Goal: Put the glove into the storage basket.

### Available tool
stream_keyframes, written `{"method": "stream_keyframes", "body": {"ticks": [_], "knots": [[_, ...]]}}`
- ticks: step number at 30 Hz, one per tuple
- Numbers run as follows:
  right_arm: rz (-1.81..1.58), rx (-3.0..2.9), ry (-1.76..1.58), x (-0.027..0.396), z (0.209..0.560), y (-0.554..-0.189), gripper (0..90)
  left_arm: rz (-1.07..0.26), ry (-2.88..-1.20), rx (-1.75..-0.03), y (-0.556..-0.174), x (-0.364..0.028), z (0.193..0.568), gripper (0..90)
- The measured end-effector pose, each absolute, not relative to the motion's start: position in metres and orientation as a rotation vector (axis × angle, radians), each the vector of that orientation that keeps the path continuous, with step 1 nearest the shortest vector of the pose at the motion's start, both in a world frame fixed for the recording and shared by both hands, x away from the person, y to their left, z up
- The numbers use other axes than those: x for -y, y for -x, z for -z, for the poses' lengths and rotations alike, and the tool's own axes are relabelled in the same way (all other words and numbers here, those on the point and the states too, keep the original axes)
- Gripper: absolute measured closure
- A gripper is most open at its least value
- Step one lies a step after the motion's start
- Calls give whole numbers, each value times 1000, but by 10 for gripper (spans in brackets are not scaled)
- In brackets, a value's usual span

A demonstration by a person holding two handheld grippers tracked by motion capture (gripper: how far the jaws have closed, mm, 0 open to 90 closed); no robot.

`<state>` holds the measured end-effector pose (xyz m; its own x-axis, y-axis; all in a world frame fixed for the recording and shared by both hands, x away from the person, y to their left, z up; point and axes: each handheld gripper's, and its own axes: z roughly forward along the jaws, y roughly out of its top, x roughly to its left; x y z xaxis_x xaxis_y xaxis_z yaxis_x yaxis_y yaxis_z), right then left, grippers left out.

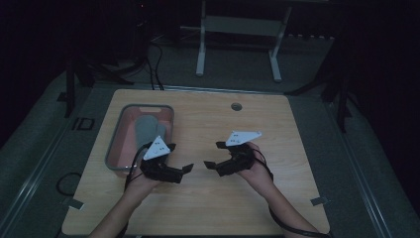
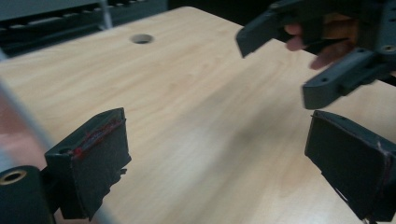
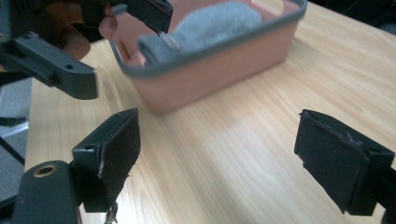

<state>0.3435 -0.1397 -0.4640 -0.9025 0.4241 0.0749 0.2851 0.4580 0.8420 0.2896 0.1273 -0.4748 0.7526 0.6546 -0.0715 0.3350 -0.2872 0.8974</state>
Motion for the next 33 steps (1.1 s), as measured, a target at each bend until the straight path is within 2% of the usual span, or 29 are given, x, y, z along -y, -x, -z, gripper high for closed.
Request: {"method": "stream_keyframes", "body": {"ticks": [9, 21, 33], "knots": [[-1398, -2547, -650, 182, 487, -330, 145, -309, -1930, -679, -280, -94, 501, 65], [-1365, -2554, -678, 218, 526, -315, 139, -226, -1959, -598, -275, -76, 537, 66], [-1321, -2542, -758, 249, 549, -307, 142, -258, -1973, -574, -276, -66, 555, 65]]}}
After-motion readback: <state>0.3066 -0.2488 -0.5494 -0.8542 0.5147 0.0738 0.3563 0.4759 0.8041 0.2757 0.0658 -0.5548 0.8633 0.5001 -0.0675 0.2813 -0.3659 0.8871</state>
